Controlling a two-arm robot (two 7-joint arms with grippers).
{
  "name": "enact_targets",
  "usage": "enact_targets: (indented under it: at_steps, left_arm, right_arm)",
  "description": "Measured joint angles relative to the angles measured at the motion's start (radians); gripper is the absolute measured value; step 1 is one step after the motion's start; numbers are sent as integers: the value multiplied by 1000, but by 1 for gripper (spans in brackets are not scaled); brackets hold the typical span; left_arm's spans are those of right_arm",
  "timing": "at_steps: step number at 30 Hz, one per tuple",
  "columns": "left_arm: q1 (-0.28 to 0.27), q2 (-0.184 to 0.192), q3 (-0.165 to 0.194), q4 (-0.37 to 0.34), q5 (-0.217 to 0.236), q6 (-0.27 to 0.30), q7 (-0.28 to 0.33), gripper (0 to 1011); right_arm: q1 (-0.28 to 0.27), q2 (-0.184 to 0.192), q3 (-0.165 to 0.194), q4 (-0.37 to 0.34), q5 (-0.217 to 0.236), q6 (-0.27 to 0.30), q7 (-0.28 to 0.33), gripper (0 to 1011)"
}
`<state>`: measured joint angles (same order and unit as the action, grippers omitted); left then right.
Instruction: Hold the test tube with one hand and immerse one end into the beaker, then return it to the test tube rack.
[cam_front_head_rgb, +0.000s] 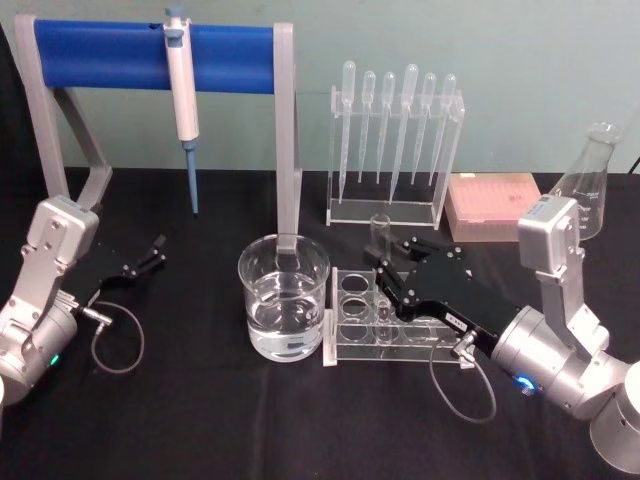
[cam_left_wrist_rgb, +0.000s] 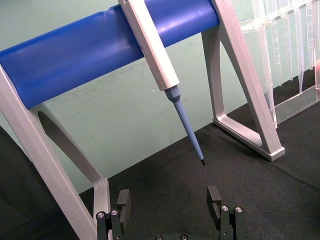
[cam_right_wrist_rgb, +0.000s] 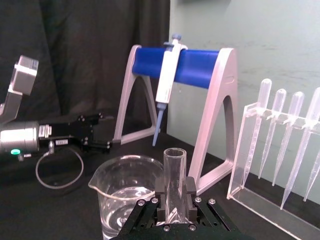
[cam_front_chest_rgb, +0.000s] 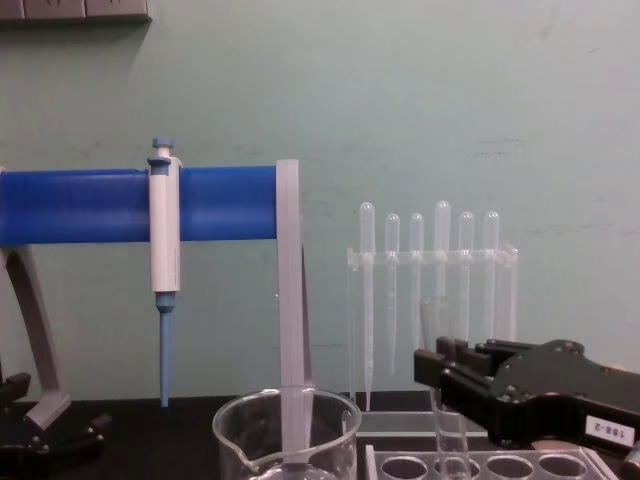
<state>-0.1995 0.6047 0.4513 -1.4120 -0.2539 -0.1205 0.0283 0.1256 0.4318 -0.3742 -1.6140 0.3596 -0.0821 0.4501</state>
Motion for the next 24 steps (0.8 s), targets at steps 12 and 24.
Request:
enact_targets:
  at_steps: [12, 24]
  left_arm:
    - [0, 0, 0, 0, 0, 0, 0, 1000]
    - [0, 0, 0, 0, 0, 0, 0, 1000]
  right_arm:
    - [-10, 30, -5, -50, -23, 88, -14, 387]
    - [-280, 91, 140, -226, -22, 93, -145, 788]
